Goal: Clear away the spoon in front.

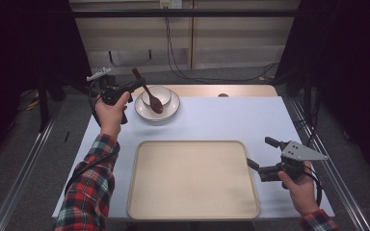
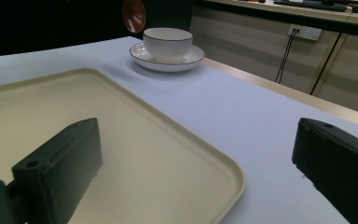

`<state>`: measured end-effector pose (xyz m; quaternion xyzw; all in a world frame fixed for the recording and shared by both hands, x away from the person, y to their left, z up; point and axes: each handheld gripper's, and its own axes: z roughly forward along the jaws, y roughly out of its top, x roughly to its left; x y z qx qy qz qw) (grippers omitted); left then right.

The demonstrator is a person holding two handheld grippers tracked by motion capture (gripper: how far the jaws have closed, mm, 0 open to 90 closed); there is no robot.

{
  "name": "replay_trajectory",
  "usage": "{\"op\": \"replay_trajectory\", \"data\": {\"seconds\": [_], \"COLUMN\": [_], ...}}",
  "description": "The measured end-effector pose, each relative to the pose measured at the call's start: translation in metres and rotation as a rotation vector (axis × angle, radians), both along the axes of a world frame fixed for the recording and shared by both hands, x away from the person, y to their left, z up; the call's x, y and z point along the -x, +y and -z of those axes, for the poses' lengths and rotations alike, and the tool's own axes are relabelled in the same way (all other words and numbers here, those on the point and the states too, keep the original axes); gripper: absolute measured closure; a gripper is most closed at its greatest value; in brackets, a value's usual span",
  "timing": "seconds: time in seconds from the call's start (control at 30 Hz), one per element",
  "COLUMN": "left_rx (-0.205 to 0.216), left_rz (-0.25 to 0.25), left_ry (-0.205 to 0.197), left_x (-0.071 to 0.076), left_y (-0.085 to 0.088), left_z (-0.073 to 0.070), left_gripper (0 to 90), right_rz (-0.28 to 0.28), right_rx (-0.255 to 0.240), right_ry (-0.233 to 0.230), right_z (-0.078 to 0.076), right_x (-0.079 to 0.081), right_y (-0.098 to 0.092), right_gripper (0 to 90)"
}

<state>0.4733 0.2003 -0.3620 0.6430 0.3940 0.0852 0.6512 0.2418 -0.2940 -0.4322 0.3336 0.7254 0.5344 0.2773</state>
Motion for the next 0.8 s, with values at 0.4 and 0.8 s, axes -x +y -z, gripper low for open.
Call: {"op": "replay_trajectory", "data": {"seconds": [0.4,0.8], "left_rx": [-0.022,-0.035], "left_rz": [0.062,0.135], "left_ry": [-0.001,0.016], "left_x": [0.015,0.026], "left_y": [-0.007,-0.009], "left_z": [0.0,0.003], "left_gripper": [84.1,84.2], "right_rz": [-0.004,-0.005], "right_rx": [0.003,0.001], "right_ry": [0.003,0.002], "right_z": [0.001,0.001], "right_x": [0.0,0.0], "right_y": [0.002,0.002], "right_gripper": [1.1,1.2]}}
